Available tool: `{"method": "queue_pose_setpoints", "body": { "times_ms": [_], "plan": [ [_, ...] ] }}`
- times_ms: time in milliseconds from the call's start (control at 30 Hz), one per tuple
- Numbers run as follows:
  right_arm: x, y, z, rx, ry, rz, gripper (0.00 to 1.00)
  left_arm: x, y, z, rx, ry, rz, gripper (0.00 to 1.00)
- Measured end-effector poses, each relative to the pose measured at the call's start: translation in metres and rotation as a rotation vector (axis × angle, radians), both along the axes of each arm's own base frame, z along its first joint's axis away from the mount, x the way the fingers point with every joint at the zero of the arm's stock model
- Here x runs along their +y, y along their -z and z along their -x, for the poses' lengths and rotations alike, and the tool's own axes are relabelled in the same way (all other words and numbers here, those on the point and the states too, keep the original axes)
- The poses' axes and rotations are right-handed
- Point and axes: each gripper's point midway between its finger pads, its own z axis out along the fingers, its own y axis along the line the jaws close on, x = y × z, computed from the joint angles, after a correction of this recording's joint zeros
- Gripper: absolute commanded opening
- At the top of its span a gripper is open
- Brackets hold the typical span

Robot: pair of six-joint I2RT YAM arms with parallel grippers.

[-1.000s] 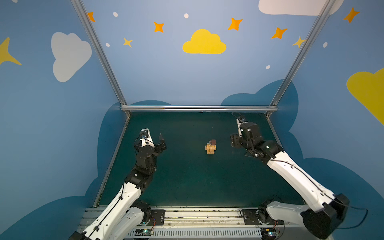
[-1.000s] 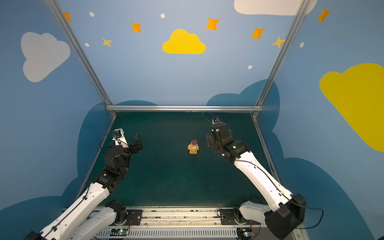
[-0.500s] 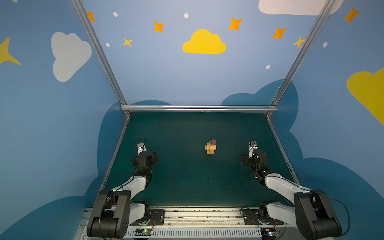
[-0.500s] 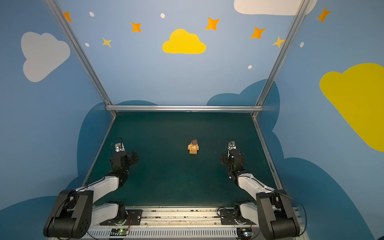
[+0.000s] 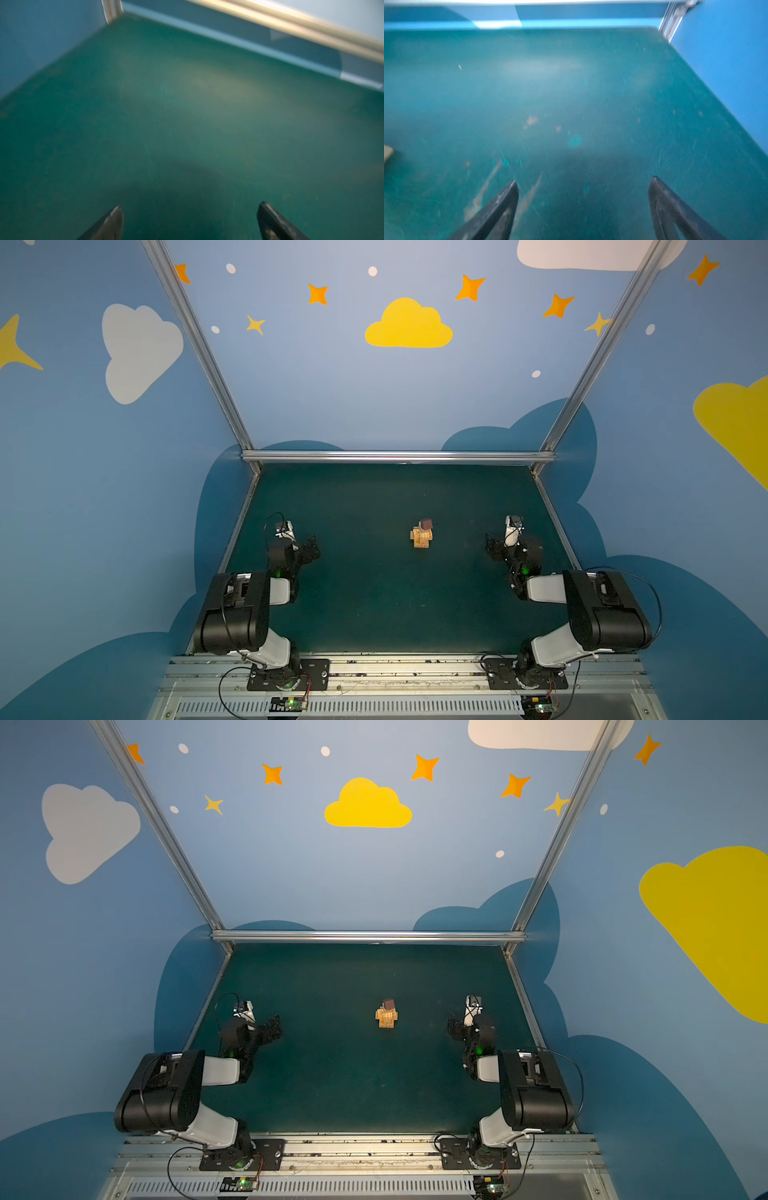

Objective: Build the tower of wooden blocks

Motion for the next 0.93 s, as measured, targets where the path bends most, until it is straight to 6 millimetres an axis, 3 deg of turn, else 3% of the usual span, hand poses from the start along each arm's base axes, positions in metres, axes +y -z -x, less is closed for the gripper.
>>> {"method": "queue_pose_setpoints", "body": {
  "times_ms": [167, 933],
  "plan": [
    [-0.002, -0.004, -0.003, -0.011, 0.016, -0.007, 0.91, -0.001, -0.021, -0.016, -0.054, -0.016, -0.026, 1.0],
    [-0.003, -0.004, -0.003, -0.01, 0.029, -0.017, 0.91, 0.004, -0.019, -0.015, -0.043, -0.048, -0.043, 1.0]
  ]
}}
